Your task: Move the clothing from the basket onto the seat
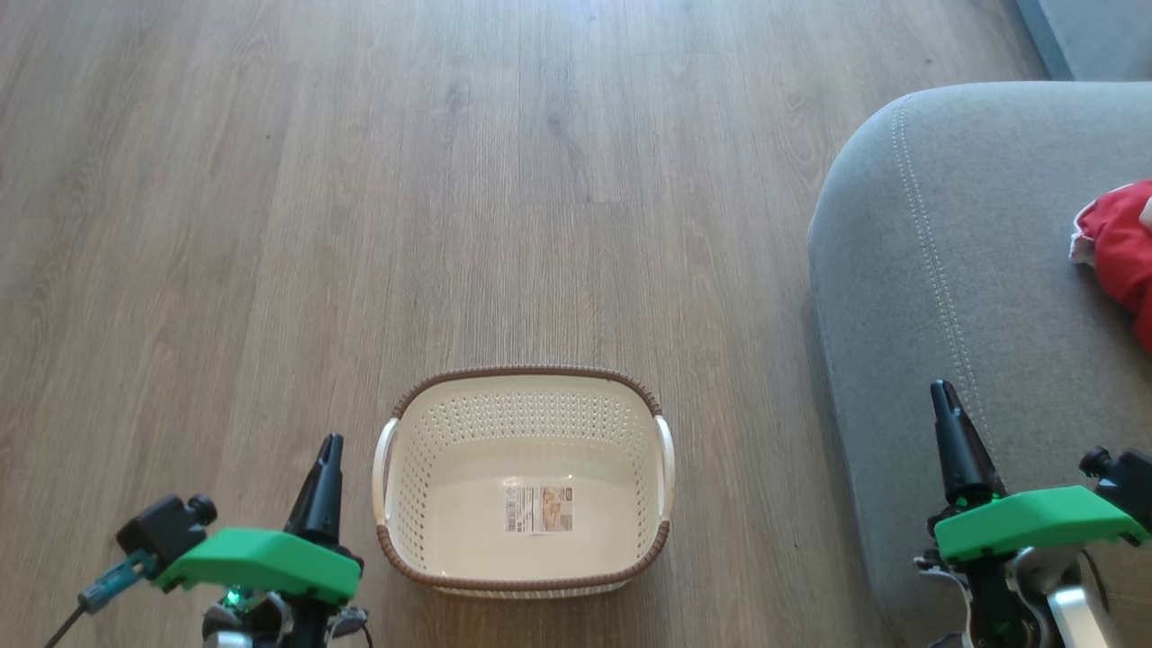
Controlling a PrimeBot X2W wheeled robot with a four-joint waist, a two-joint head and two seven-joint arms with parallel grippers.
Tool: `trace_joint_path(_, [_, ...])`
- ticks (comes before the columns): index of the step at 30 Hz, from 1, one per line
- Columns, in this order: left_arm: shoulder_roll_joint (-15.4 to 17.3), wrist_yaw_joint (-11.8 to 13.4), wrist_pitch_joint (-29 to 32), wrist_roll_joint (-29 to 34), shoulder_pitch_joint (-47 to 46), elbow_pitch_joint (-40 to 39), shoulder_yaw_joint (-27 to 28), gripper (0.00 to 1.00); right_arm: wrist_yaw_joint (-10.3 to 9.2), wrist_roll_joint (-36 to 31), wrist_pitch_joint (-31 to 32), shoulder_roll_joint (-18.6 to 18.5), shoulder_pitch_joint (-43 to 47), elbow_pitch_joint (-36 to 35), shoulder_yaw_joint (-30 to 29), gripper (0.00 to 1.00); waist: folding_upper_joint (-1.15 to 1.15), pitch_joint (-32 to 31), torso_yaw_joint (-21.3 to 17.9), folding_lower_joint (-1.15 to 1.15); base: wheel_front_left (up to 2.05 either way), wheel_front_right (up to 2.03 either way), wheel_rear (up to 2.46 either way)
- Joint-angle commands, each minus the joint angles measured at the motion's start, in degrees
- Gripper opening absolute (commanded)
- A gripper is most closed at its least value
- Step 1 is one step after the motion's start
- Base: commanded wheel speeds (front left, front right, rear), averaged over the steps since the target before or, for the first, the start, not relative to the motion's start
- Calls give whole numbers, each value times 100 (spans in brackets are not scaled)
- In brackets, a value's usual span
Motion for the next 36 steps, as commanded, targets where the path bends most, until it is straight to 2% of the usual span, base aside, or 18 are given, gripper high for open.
trace_joint_path(1, [77,-52,24,-152,-324,-161,165,0,-1,169,46,-1,-279,-152,3,0,0,-5,-2,0,0,0,0])
trace_joint_path(36, [83,-398,605,-2369,-457,-34,659,0,-1,2454,622,74,-423,81,-238,0,0,-157,-70,0,0,0,0])
